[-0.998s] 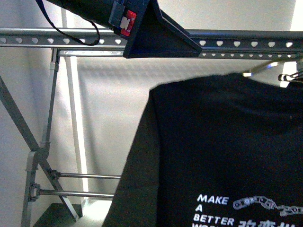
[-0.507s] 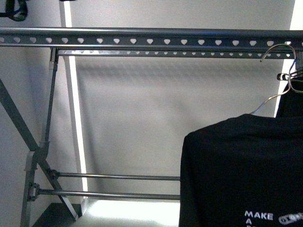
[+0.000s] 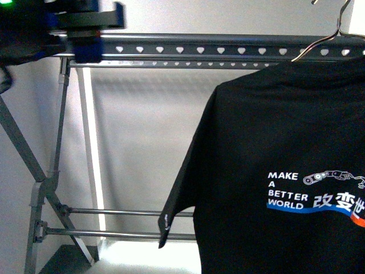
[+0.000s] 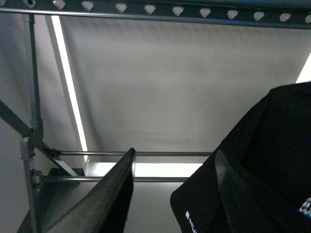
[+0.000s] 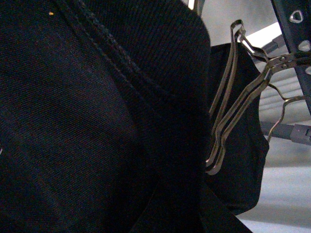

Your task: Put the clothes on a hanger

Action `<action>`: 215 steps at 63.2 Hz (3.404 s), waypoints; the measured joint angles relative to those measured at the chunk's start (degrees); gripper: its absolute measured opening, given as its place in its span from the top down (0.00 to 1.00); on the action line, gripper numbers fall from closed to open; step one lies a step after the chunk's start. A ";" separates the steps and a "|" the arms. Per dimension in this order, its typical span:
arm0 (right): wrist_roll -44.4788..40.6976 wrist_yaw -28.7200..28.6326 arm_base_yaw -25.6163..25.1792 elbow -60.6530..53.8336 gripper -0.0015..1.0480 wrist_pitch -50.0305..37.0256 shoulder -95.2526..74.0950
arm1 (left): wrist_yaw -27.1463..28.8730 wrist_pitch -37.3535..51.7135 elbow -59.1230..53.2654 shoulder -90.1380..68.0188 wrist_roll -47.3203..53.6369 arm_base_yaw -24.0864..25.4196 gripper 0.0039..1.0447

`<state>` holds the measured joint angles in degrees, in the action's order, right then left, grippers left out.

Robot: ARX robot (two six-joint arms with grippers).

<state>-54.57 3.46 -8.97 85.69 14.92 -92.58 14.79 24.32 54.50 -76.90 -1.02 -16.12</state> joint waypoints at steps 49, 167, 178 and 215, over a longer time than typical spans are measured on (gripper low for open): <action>6.67 11.69 0.79 54.86 0.97 22.84 -34.51 | -13.40 12.02 -43.71 29.46 0.76 13.40 0.97; 6.91 23.50 3.04 74.38 0.97 24.09 -51.71 | -14.69 -24.09 -53.46 76.50 0.87 15.98 0.97; 9.46 23.43 3.98 77.81 0.97 26.64 -52.85 | -14.71 -24.15 -53.46 76.65 0.87 15.98 0.97; 14.03 15.06 2.29 43.39 0.16 7.15 -30.05 | -14.69 -24.17 -53.46 76.65 0.87 15.98 0.97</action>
<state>-40.53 18.52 -6.68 129.08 22.06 -122.63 0.10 0.14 1.04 -0.25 -0.14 -0.14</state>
